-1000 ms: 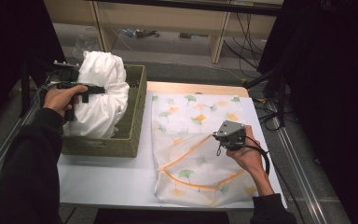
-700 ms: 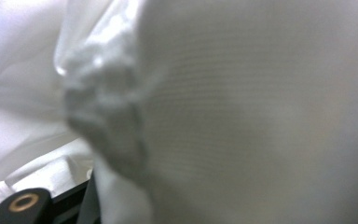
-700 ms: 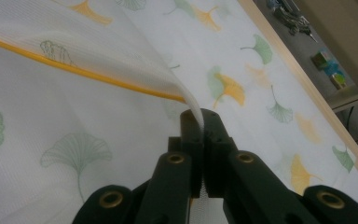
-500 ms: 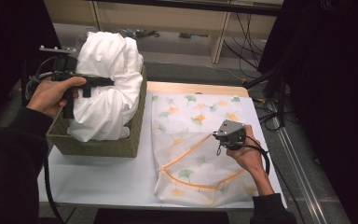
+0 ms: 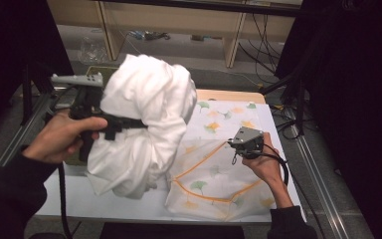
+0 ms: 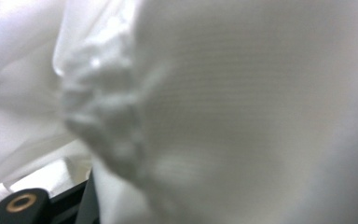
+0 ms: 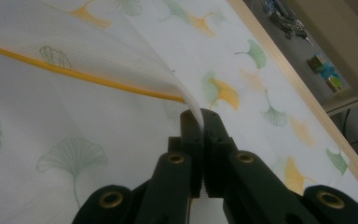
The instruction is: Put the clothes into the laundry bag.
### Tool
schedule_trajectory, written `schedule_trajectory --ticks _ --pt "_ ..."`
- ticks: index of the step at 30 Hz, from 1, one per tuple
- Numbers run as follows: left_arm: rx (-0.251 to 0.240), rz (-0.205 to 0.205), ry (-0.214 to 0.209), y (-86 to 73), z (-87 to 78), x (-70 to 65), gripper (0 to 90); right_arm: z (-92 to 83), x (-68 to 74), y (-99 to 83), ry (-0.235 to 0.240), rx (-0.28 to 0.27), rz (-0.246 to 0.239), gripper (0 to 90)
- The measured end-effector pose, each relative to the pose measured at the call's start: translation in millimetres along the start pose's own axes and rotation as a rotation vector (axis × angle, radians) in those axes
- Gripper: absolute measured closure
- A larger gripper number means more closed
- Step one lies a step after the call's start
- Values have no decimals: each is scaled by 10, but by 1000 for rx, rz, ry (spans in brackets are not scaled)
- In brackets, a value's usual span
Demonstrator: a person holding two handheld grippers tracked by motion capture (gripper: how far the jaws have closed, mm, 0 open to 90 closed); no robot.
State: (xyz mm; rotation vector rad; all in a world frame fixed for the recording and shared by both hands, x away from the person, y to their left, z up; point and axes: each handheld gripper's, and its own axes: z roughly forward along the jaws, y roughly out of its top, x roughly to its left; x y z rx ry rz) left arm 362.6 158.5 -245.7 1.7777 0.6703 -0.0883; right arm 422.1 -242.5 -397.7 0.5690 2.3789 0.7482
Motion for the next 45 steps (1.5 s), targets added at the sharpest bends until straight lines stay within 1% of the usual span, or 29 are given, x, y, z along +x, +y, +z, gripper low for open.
schedule_trajectory --ticks 1,4,6,7,8,10,14,16,17,18,19,21,22,23,25,26,28,29,30,32,33,34,36,37,38,40,41,43,45 --pt "18 0 -27 -76 69 -39 521 3 -11 8 -2 -12 -20 899" --pt "38 -16 -101 -315 244 -102 520 -9 -14 9 0 -11 -25 900" --pt "54 -35 -134 -476 356 -136 520 -18 -27 13 -6 -18 -30 900" --pt "69 -34 -155 -551 409 -149 520 -33 -17 17 -15 -17 -4 899" --pt "82 -33 -162 -604 445 -164 520 -33 -34 28 -14 -23 -26 899" --pt "112 -31 -189 -742 562 -207 519 -38 -37 37 -10 -22 -28 900" --pt "148 -51 -259 -895 800 -253 517 -32 -58 80 -13 -27 -1 900" --pt "151 -62 -299 -963 956 -253 517 -39 -95 87 -16 -49 -29 900" --pt "158 -77 -311 -996 1028 -258 517 -55 -103 88 -12 -53 -18 899" --pt "173 -71 -333 -1031 1117 -250 517 -68 -120 90 -14 -63 -19 899" --pt "187 -89 -338 -1061 1186 -257 516 -88 -126 90 -17 -67 -7 899" --pt "208 -86 -354 -1107 1326 -239 515 -116 -146 85 -24 -73 -10 899" --pt "230 -111 -359 -1130 1408 -231 515 -132 -150 84 -26 -73 1 900" --pt "253 -108 -362 -1146 1508 -187 513 -169 -167 98 -29 -86 -4 899" --pt "292 -100 -342 -1183 1707 -84 512 -198 -167 108 -29 -93 -13 900" --pt "316 -82 -307 -1203 1819 -23 511 -215 -164 117 -34 -96 -17 900" --pt "304 -76 -255 -1252 1976 32 508 -275 -158 149 -40 -107 -6 900" --pt "324 -63 -229 -1249 2015 59 500 -317 -153 180 -37 -122 -30 900" --pt "328 -54 -215 -1246 2038 83 500 -317 -153 180 -37 -122 -30 900" --pt "341 -23 -133 -1221 2056 128 491 -352 -123 199 -40 -122 -26 900" --pt "337 -17 -106 -1207 2049 163 490 -366 -109 225 -30 -127 -47 900" --pt "328 -36 -97 -1192 2027 197 490 -366 -109 225 -30 -127 -47 900" --pt "317 -40 -83 -1146 1961 243 490 -375 -79 243 -31 -122 -44 900" --pt "303 17 -15 -1060 1852 256 484 -371 -61 260 -26 -115 -61 900" --pt "303 17 -15 -1060 1852 256 481 -371 -61 260 -26 -115 -61 900" --pt "299 62 52 -982 1780 269 473 -350 -35 282 -20 -114 -61 900" --pt "292 70 67 -965 1774 281 473 -350 -35 282 -20 -114 -61 900" --pt "296 45 61 -985 1836 324 460 -333 -15 292 -14 -108 -61 900" --pt "319 59 54 -1061 1979 326 457 -315 -3 303 -22 -100 -51 900"
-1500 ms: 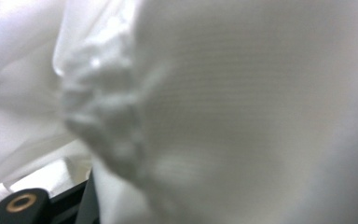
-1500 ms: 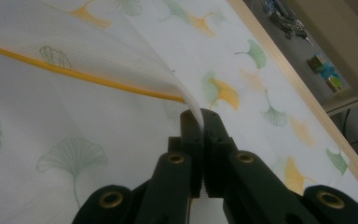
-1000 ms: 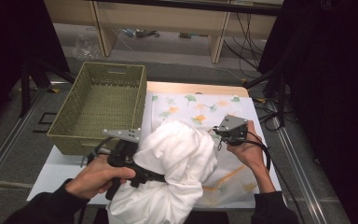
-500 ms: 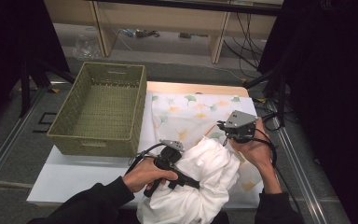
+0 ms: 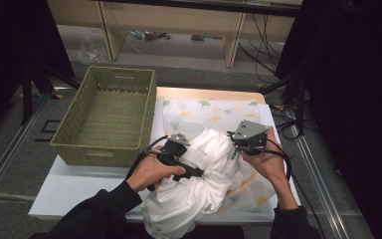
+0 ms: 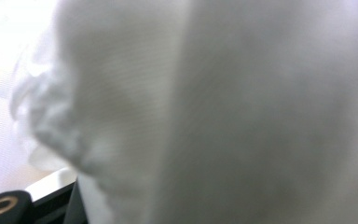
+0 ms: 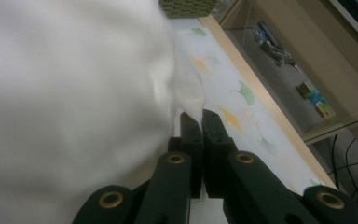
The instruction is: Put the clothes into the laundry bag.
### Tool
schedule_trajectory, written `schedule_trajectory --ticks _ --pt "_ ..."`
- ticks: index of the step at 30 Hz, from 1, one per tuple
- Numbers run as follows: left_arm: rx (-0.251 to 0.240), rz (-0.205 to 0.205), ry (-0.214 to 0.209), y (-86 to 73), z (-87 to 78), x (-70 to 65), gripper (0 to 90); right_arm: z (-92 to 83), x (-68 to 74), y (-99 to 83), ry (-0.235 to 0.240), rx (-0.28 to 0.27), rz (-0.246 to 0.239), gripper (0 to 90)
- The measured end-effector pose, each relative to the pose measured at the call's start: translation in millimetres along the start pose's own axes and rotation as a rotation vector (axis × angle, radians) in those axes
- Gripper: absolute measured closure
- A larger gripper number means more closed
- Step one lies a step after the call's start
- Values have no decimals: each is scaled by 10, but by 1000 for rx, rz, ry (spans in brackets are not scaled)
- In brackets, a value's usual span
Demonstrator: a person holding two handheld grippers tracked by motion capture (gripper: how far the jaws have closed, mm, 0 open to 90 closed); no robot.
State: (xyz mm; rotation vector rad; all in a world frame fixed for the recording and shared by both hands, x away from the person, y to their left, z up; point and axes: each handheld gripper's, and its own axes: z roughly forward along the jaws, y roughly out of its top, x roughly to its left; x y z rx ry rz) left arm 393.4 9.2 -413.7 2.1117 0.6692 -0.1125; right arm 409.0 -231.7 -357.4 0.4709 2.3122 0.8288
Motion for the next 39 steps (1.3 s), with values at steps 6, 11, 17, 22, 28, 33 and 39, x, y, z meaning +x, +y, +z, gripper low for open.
schedule_trajectory --ticks 6,11,17,22,28,33,39 --pt "126 28 -64 19 518 -61 457 -60 -8 47 -14 -37 -4 900" --pt "108 -69 -31 137 436 30 475 -187 26 115 -20 -49 -26 900" --pt "35 -55 1 267 70 165 487 -189 61 147 -8 -58 -51 900" --pt "50 -130 43 161 477 380 419 -135 89 156 -4 -40 -59 900" --pt "32 -119 4 202 526 386 311 -100 69 85 1 -21 -43 900" --pt "-4 -78 17 312 205 215 189 -103 47 51 1 -19 -20 900" --pt "-39 42 81 375 -264 -19 171 -111 52 57 1 -24 -36 900"
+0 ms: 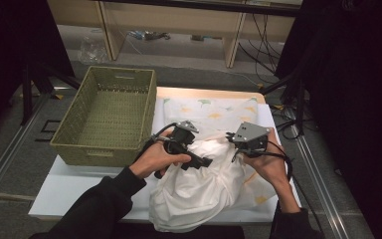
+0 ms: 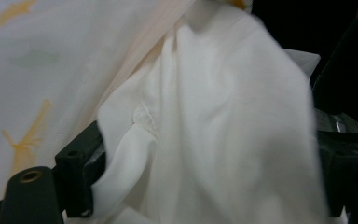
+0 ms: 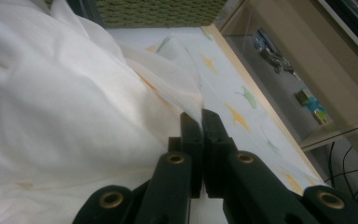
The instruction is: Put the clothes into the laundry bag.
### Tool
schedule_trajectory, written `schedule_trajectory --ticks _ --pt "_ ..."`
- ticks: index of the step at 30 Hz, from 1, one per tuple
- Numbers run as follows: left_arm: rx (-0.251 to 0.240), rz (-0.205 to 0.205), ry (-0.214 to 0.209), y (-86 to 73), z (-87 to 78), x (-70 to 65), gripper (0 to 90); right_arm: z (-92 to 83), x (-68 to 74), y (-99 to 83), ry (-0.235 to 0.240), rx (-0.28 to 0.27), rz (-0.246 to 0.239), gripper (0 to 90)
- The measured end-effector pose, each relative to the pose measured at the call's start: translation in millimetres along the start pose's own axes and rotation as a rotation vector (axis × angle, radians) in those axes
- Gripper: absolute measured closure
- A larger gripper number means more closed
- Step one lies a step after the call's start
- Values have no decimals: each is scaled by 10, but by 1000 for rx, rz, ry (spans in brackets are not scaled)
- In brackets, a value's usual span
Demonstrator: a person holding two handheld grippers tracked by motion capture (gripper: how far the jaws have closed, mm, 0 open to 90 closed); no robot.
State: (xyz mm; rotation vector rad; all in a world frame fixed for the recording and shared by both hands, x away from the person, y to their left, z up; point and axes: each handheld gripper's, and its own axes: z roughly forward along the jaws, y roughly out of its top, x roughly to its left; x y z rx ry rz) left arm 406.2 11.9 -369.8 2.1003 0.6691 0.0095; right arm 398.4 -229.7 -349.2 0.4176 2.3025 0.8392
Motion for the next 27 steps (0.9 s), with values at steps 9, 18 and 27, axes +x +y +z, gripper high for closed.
schedule_trajectory --ticks 9,18,27 --pt "45 48 13 -465 -81 -102 152 -8 -1 -13 0 7 0 900" --pt "25 -47 -39 -380 595 -148 669 8 75 64 8 11 -14 900" --pt "-61 -68 153 -16 662 154 687 -225 129 214 1 -29 -35 900"
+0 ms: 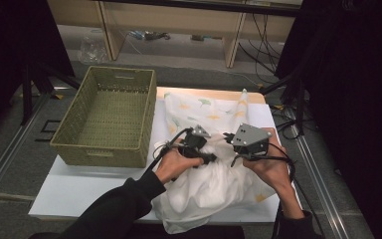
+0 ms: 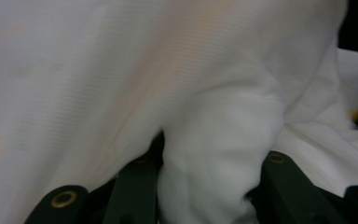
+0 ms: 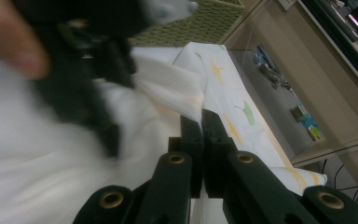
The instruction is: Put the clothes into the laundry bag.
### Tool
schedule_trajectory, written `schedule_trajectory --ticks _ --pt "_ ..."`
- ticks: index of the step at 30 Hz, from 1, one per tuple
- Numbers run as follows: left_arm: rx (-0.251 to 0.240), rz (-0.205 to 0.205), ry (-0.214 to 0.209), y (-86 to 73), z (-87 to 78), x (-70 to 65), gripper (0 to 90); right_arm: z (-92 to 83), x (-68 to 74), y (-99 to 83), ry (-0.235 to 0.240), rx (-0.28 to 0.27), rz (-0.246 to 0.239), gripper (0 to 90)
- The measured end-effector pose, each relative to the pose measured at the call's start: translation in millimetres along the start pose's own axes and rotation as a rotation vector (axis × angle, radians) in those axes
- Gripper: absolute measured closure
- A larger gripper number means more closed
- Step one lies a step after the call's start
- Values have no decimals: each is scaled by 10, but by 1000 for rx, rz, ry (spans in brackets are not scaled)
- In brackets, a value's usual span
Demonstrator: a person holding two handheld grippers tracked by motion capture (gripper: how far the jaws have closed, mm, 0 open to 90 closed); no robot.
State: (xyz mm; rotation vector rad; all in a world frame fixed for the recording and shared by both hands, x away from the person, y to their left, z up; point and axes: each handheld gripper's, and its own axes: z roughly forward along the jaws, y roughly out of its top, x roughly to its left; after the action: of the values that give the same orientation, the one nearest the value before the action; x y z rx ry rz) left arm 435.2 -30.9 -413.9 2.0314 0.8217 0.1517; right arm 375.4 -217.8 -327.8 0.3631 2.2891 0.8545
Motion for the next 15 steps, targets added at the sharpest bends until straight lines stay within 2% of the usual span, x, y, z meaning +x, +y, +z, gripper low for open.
schedule_trajectory --ticks 1,2,3,4,5,6,7,8,9,10,11,12,13,14,15 --pt "13 29 29 -18 52 86 685 7 -1 0 3 -2 -9 900" --pt "54 34 82 -113 219 177 665 51 18 -8 12 9 -4 900" --pt "54 34 82 -113 219 177 641 51 18 -8 12 9 -4 900" --pt "74 17 63 -144 253 221 641 90 29 -27 27 24 -7 900" --pt "58 -29 44 -164 246 243 609 123 32 -45 30 31 -7 900" --pt "48 -36 39 -161 196 246 520 166 25 -80 39 34 1 900" --pt "16 -56 41 -155 144 220 520 166 25 -80 39 34 1 900" --pt "21 -54 31 -146 81 206 463 166 24 -91 36 38 8 900" --pt "41 -44 3 -136 -8 188 413 165 17 -100 39 36 7 900" --pt "61 -26 -36 -138 -124 151 357 159 16 -105 36 39 15 900" --pt "93 16 -44 -147 -231 132 298 151 -3 -111 40 37 6 900" --pt "84 33 -40 -159 -308 107 268 142 -17 -109 34 34 -4 900" --pt "66 68 -17 -187 -434 79 264 134 -5 -102 26 34 15 900" --pt "45 74 -26 -210 -489 63 257 123 0 -96 24 32 16 900" --pt "55 100 -33 -244 -572 59 200 119 4 -93 24 34 13 900"
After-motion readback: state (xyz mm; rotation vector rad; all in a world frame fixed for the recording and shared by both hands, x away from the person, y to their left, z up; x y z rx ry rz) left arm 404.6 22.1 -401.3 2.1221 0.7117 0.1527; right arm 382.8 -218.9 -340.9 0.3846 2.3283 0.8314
